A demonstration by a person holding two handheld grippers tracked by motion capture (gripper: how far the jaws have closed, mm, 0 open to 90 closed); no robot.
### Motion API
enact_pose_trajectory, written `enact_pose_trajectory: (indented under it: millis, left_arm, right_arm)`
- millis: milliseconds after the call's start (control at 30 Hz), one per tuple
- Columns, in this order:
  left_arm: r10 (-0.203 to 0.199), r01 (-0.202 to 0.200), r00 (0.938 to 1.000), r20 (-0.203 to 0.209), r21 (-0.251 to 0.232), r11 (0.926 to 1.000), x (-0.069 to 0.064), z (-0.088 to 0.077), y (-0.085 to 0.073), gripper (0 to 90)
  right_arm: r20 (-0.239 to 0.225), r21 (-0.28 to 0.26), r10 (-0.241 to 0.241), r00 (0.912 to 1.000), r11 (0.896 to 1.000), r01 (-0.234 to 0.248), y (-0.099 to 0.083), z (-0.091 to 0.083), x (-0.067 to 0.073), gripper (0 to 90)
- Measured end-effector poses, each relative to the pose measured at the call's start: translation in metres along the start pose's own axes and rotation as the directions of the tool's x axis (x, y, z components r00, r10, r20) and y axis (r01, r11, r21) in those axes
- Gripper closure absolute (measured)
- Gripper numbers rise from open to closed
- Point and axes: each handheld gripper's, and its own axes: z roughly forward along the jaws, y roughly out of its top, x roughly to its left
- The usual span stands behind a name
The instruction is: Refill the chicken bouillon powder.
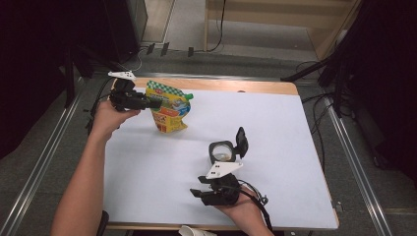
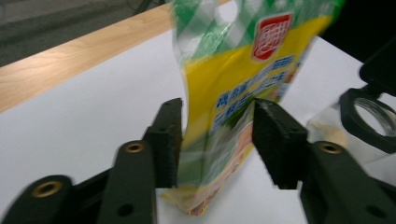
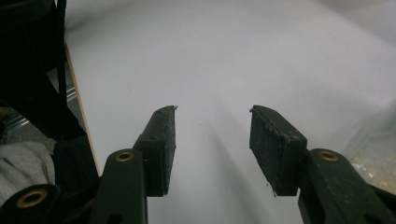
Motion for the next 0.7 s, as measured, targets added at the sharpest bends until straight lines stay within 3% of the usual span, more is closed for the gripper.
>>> enact_pose_trajectory:
  millis: [100,267,400,533,633,700]
  left_arm:
    - [-0.016,0.016,0.9992,0.037,0.0,0.9999,-0.004,0.002,0.001,59.0]
    - [-0.007,0.007,0.9988,0.048,0.001,1.0,-0.009,0.006,0.001,67.3]
    - [-0.022,0.024,0.997,0.074,-0.016,0.9996,-0.012,0.005,-0.001,77.4]
    - [-0.007,0.008,0.9969,0.078,-0.019,0.9998,-0.016,0.006,-0.001,89.7]
    - [-0.027,0.028,0.9961,0.084,-0.009,0.9996,-0.02,0.009,0.0,90.0]
    - [-0.039,0.04,0.9975,0.058,-0.01,0.9992,-0.025,0.01,0.002,90.0]
  right_arm:
    - [-0.002,0.0,-0.001,1.0,1.0,0.001,0.005,0.005,0.0,52.1]
    - [-0.009,-0.001,-0.016,0.9998,1.0,0.016,0.015,0.015,0.001,51.7]
    - [-0.022,-0.025,-0.021,0.9995,0.999,0.021,0.032,0.028,-0.001,50.7]
    - [-0.018,-0.051,-0.01,0.9998,0.999,0.009,0.04,0.036,-0.004,50.5]
    - [-0.02,-0.056,-0.001,0.9998,0.998,0.0,0.039,0.039,-0.005,49.7]
    - [-0.015,-0.052,-0.002,0.9999,0.999,0.002,0.036,0.04,-0.006,49.1]
